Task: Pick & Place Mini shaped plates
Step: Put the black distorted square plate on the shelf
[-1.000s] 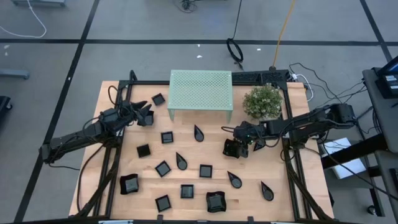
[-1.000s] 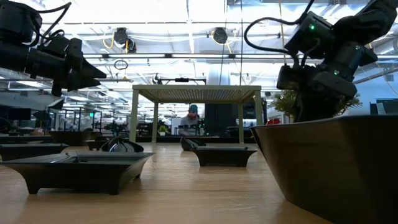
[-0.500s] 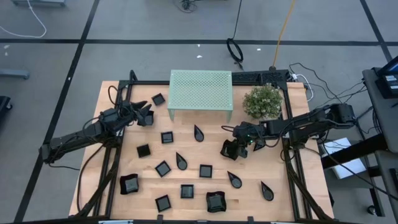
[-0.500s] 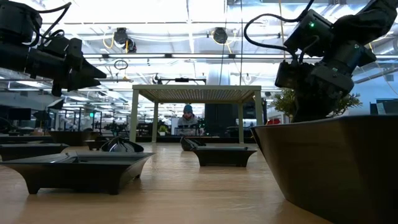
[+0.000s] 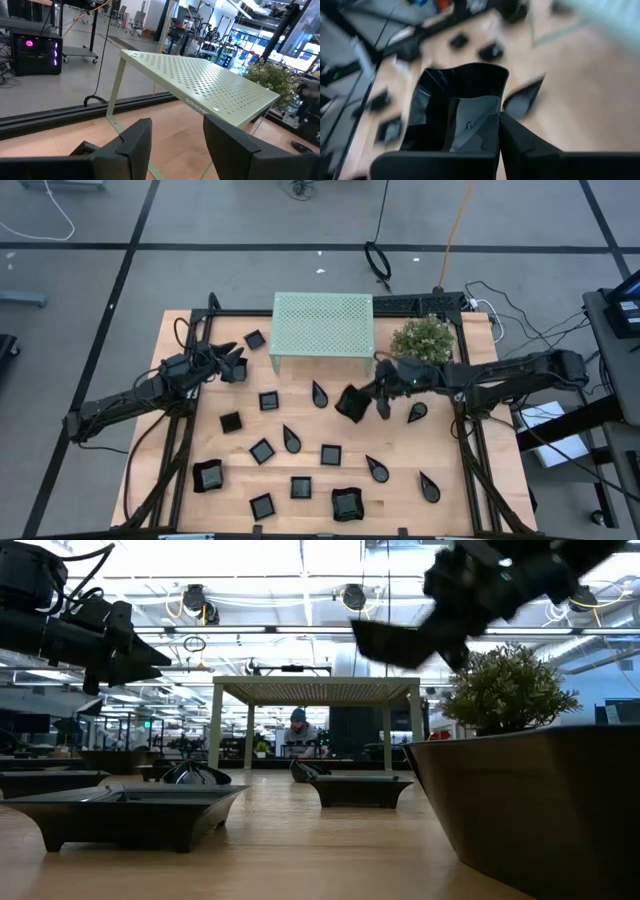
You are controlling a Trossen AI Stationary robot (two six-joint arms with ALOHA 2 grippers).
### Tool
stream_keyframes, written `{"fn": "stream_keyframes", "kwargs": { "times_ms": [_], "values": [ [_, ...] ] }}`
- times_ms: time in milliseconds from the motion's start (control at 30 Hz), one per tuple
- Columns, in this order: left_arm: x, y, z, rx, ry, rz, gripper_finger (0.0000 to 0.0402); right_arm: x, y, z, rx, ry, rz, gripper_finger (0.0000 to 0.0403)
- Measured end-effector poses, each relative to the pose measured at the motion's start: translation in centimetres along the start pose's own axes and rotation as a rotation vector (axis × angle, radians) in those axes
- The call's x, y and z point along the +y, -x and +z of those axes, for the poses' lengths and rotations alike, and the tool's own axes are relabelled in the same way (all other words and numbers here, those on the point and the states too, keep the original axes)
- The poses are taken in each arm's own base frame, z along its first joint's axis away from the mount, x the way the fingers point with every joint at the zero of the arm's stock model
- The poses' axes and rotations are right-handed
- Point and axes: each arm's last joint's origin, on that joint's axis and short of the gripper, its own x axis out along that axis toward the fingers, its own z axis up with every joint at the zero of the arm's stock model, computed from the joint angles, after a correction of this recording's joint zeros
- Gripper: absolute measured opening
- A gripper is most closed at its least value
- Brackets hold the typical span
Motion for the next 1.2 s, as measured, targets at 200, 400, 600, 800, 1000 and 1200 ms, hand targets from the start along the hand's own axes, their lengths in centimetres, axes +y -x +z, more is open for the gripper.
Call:
{"fn": "stream_keyframes", "kwargs": {
  "times_ms": [200,400,600,800,1000,1200],
  "values": [
    [0.0,0.0,0.0,0.000,0.000,0.000,0.0182,-1.1,0.6,6.7,-0.095,-0.030,-0.227,0.0000],
    [0.0,0.0,0.0,0.000,0.000,0.000,0.0182,-5.9,1.0,11.0,-0.108,-0.273,-0.462,0.0000],
    [0.0,0.0,0.0,0.000,0.000,0.000,0.0182,-9.9,0.5,11.1,-0.058,-0.422,-0.517,0.0000],
    [0.0,0.0,0.0,0.000,0.000,0.000,0.0182,-11.3,-0.3,10.5,-0.013,-0.442,-0.541,0.0000],
    [0.0,0.0,0.0,0.000,0.000,0.000,0.0182,-11.9,0.1,10.6,-0.020,-0.411,-0.590,0.0000],
    [0.0,0.0,0.0,0.000,0.000,0.000,0.0182,-12.3,0.3,10.7,-0.012,-0.361,-0.610,0.0021]
  ]
}}
